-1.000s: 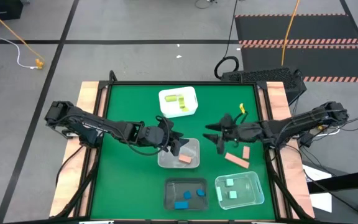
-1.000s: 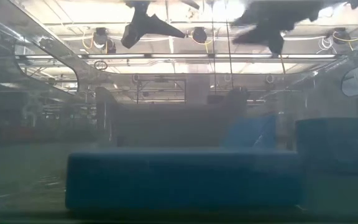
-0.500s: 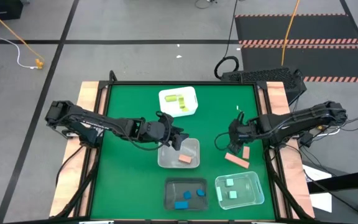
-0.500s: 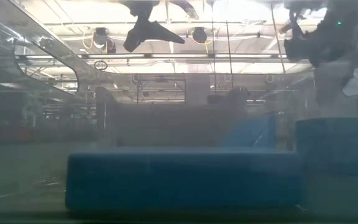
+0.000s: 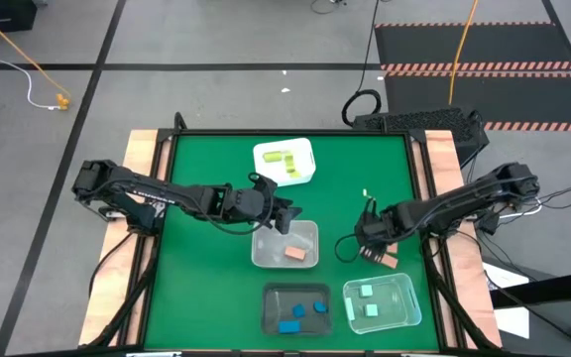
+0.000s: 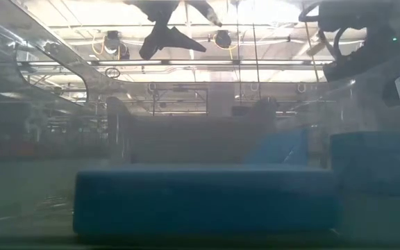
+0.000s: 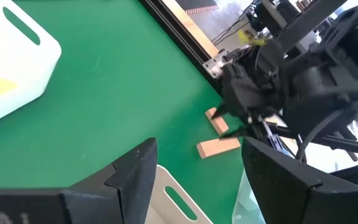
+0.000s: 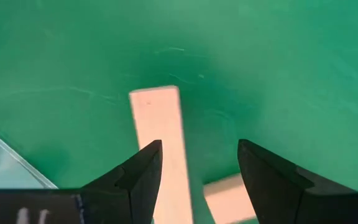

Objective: Sort & place blocks by color
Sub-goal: Put the bottom light brown block into the gray bin

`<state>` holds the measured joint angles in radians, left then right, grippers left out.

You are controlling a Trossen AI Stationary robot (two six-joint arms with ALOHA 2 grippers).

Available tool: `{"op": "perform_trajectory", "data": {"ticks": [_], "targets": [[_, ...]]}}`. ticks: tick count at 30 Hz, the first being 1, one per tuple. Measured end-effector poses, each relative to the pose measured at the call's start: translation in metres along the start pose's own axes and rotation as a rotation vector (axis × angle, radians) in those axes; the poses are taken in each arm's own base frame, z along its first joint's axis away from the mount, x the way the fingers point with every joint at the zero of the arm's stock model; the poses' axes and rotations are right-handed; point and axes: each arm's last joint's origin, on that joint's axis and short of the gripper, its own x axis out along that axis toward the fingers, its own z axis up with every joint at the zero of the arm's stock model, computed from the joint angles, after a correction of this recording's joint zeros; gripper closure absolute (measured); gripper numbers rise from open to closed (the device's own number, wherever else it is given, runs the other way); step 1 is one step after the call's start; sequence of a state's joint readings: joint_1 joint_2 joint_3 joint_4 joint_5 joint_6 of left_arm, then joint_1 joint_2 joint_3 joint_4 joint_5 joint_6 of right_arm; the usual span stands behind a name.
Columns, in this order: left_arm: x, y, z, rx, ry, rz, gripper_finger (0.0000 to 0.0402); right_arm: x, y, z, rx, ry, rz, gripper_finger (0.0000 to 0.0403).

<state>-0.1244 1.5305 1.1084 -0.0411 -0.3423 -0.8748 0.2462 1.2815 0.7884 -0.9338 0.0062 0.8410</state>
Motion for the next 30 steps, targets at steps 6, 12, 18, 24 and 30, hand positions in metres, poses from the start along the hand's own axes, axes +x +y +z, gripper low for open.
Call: {"op": "perform_trajectory", "data": {"ticks": [6,12,18,24,30], "targets": [[0.000,0.000,-0.001,-0.011,0.001,-0.002,0.0165,0.012,0.013,0.002,-0.057,-0.004,0.029,0.0202],[0.000,0.000,-0.001,-0.017,0.002,-0.001,0.0165,0.022,0.019,0.003,-0.071,-0.015,-0.013,0.0202],[0.000,0.000,-0.001,-0.020,0.002,-0.001,0.0165,0.033,0.023,0.008,-0.063,-0.012,-0.051,0.0202],[-0.001,-0.001,-0.002,-0.022,0.005,-0.003,0.0165,0.039,0.027,0.010,-0.066,-0.015,-0.043,0.0201],[-0.002,-0.003,-0.005,-0.014,0.016,-0.003,0.0165,0.031,0.025,0.009,-0.055,-0.045,-0.008,0.0201]]}}
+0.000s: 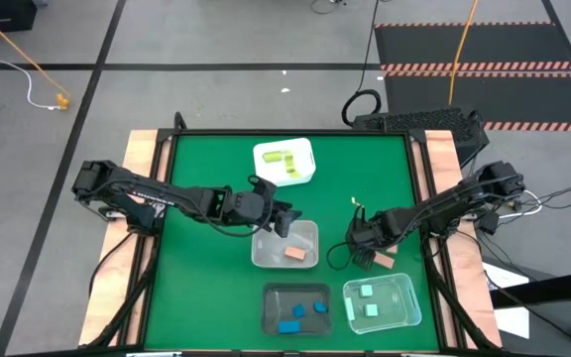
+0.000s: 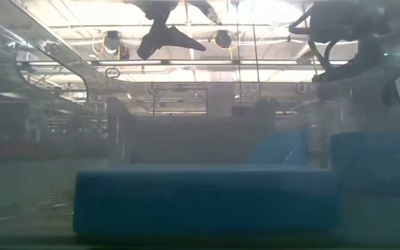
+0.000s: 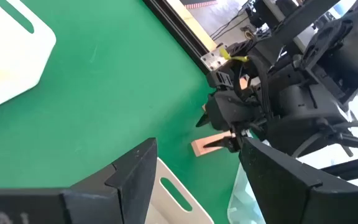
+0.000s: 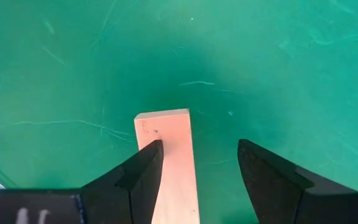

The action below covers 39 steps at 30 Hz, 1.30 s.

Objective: Sort & place blocks by color
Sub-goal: Put the bottom light brown block into the gray bin

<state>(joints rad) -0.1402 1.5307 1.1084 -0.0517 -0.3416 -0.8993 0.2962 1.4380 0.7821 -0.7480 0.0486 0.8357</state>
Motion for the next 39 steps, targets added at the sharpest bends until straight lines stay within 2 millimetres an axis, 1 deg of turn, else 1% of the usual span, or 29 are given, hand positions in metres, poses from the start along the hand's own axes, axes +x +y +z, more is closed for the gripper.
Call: {"op": "perform_trajectory", "data": {"ticks": [5,7,11,18,27,33,39], "targets": [[0.000,0.000,0.000,0.001,0.003,0.004,0.0165,-0.018,-0.006,-0.004,0.061,-0.045,0.052,0.0201],[0.000,0.000,0.000,0.002,0.003,0.004,0.0165,-0.022,-0.007,-0.006,0.074,-0.046,0.055,0.0201],[0.000,0.000,0.000,0.002,0.003,0.004,0.0165,-0.020,-0.006,-0.007,0.109,-0.037,0.038,0.0201],[0.000,0.000,0.000,0.001,0.003,0.004,0.0165,-0.013,0.001,-0.006,0.097,-0.017,0.067,0.0201],[-0.001,-0.001,-0.003,-0.006,0.009,-0.003,0.0165,-0.014,0.001,-0.004,0.073,-0.089,0.029,0.0201],[-0.002,-0.004,-0.006,-0.001,0.017,-0.012,0.0165,-0.014,0.006,-0.003,0.059,-0.061,0.120,0.0201],[-0.003,-0.005,-0.007,0.000,0.018,-0.013,0.0165,-0.009,0.004,-0.008,0.048,-0.088,0.073,0.0198]]}}
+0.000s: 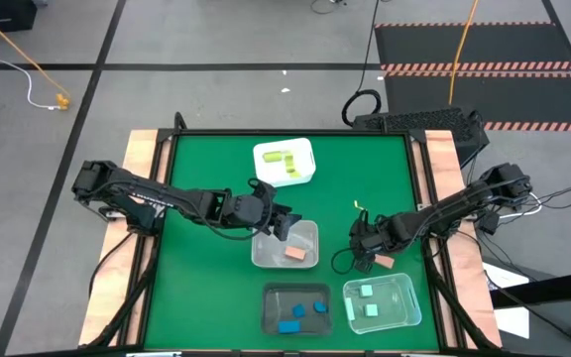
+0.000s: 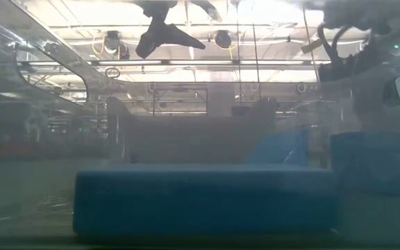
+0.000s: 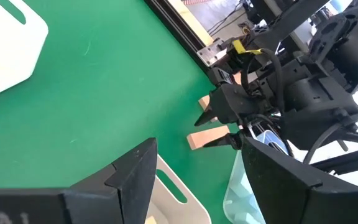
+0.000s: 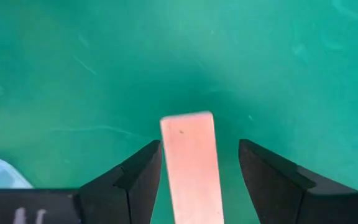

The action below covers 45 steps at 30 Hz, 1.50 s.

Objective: Sort & place blocks by color
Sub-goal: Put the bottom light brown block into the gray bin

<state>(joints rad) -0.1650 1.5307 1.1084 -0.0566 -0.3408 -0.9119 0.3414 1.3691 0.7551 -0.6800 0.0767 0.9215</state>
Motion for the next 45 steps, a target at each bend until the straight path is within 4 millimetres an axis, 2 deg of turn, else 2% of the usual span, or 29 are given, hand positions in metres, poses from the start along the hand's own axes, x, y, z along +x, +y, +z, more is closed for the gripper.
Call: {"op": "perform_trajectory", "data": {"ticks": [13,16,21,26,31,36,41,45], "targets": [[0.000,0.000,0.000,-0.001,-0.001,0.000,0.0165,0.025,-0.014,-0.021,-0.015,-0.018,-0.020,0.0188],[0.000,0.000,0.000,-0.001,-0.001,0.001,0.0165,0.029,-0.018,-0.024,-0.024,-0.015,-0.038,0.0211],[0.000,0.000,0.000,-0.001,-0.001,0.001,0.0165,0.032,-0.022,-0.027,-0.013,0.001,-0.060,0.0295],[0.000,0.000,0.000,-0.007,-0.001,0.001,0.0165,0.030,-0.022,-0.027,0.000,-0.006,-0.044,0.0295],[0.000,0.000,0.000,-0.012,-0.004,-0.002,0.0165,0.015,-0.022,-0.024,0.079,-0.065,0.061,0.0295],[0.000,0.000,0.001,-0.002,-0.006,-0.004,0.0165,-0.017,-0.016,-0.011,0.191,-0.359,0.247,0.0295],[-0.001,-0.003,-0.001,0.143,-0.008,-0.017,0.0165,-0.050,-0.006,0.008,0.250,-0.760,0.412,0.0295],[-0.004,-0.015,0.001,0.257,-0.078,-0.104,0.0165,-0.066,0.000,0.023,0.279,-1.006,0.445,0.0295]]}}
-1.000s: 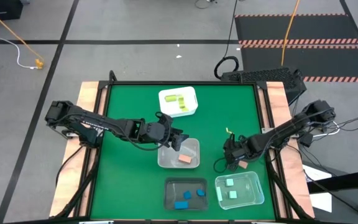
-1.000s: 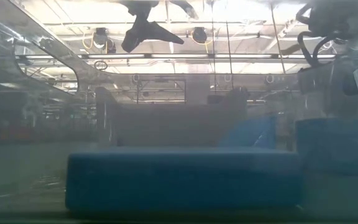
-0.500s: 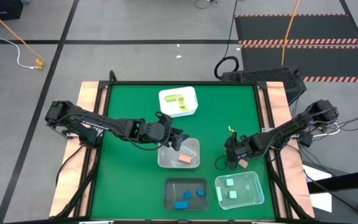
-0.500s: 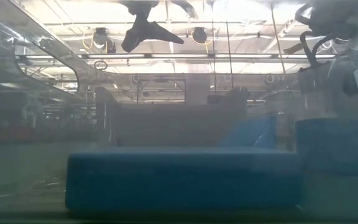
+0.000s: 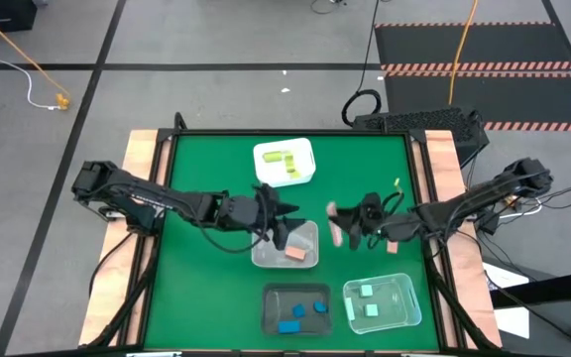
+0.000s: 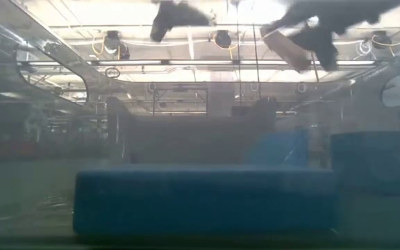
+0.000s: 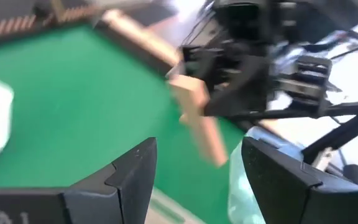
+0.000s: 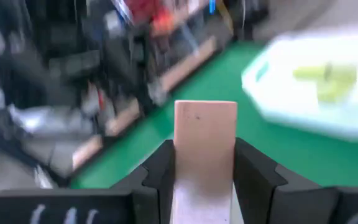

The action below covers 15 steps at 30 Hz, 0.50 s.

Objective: Sort & place blocks by color
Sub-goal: Put the bottom light brown block into the gray bin

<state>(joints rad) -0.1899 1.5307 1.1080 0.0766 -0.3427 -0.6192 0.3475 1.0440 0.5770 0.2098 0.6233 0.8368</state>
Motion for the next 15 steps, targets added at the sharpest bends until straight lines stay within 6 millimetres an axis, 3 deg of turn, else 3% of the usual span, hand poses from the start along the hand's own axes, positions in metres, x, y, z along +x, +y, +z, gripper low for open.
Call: {"op": "perform_trajectory", "data": {"ticks": [7,15], "targets": [[-0.005,-0.019,0.013,0.173,-0.198,-0.089,0.0165,0.017,0.008,0.026,-0.001,-0.299,0.040,0.0295],[-0.011,-0.021,0.011,0.293,-0.321,0.195,0.0165,0.030,0.011,0.044,-0.090,-0.528,0.074,0.0295]]}}
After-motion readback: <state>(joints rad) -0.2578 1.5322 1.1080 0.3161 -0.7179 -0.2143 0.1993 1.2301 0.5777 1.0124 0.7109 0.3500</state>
